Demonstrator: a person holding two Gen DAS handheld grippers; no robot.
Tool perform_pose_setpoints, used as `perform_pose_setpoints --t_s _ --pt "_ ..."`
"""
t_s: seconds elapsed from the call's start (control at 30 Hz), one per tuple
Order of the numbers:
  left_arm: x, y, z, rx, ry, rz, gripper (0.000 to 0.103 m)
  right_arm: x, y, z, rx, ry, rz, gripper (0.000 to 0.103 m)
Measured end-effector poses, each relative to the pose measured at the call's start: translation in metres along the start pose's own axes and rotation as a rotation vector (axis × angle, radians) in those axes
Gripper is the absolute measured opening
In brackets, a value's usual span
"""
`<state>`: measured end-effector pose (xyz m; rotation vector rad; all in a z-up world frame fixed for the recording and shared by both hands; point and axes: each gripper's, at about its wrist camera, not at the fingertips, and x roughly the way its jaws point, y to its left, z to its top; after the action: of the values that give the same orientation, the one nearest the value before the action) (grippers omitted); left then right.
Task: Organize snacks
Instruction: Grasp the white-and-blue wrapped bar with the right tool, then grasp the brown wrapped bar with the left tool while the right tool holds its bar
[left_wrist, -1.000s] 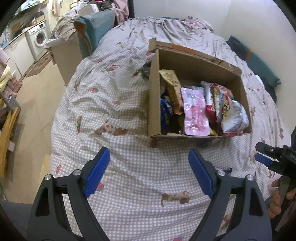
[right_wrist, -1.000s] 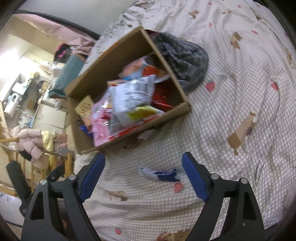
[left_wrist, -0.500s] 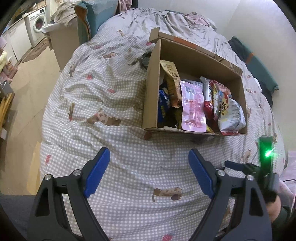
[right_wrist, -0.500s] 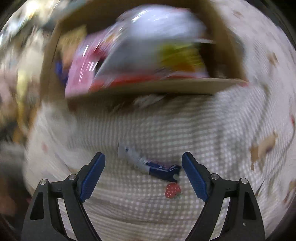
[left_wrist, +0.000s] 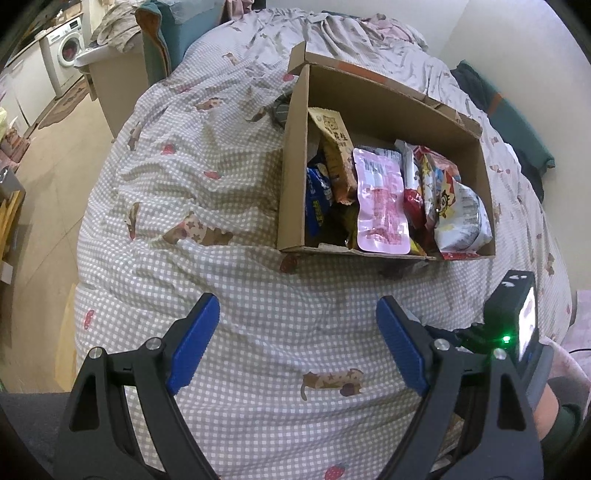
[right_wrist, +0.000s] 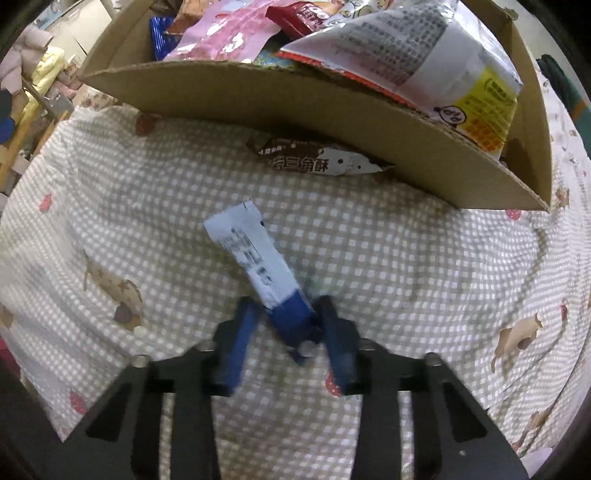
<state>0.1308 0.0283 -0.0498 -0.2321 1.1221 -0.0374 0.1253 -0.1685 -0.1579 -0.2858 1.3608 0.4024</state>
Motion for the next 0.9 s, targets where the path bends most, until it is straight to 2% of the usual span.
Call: perform_pose_setpoints --t_s 0.03,0.07,0.13,0.3,0.4,0.57,0.7,0.83,0.9 --pt "0.000 0.000 0.000 0.002 0.000 0.003 0.084 -0.004 0.001 -0.001 0.000 -0.005 0.010 0.022" --pt "0.001 0.000 0.000 0.003 0.000 0.005 0.084 -0.010 0.005 -0.002 -0.002 -0.008 0.016 0.020" --pt "0.001 0.001 -0.001 0.004 -0.001 0.011 0.085 -0.019 0.004 -0.004 0.004 -0.023 0.036 0.020" --pt "0.004 -0.001 -0.003 0.017 0.002 0.023 0.084 -0.054 0.000 -0.021 0.081 -0.056 0.178 0.020" --pt "0.007 -0.010 -0.008 0.061 0.001 0.019 0.084 -0.088 -0.017 -0.038 0.192 -0.124 0.245 0.020" --pt "0.023 -0.038 -0.017 0.157 0.026 -0.016 0.084 -0.123 -0.054 -0.065 0.412 -0.262 0.237 0.020" --pt "0.045 -0.072 -0.014 0.227 0.054 -0.060 0.077 -0.127 -0.080 -0.068 0.532 -0.319 0.231 0.020" --pt "0.074 -0.095 -0.004 0.227 0.076 -0.084 0.067 -0.136 -0.101 -0.074 0.618 -0.373 0.264 0.020" --pt "0.088 -0.102 0.000 0.220 0.094 -0.105 0.058 -0.141 -0.113 -0.077 0.636 -0.396 0.282 0.020"
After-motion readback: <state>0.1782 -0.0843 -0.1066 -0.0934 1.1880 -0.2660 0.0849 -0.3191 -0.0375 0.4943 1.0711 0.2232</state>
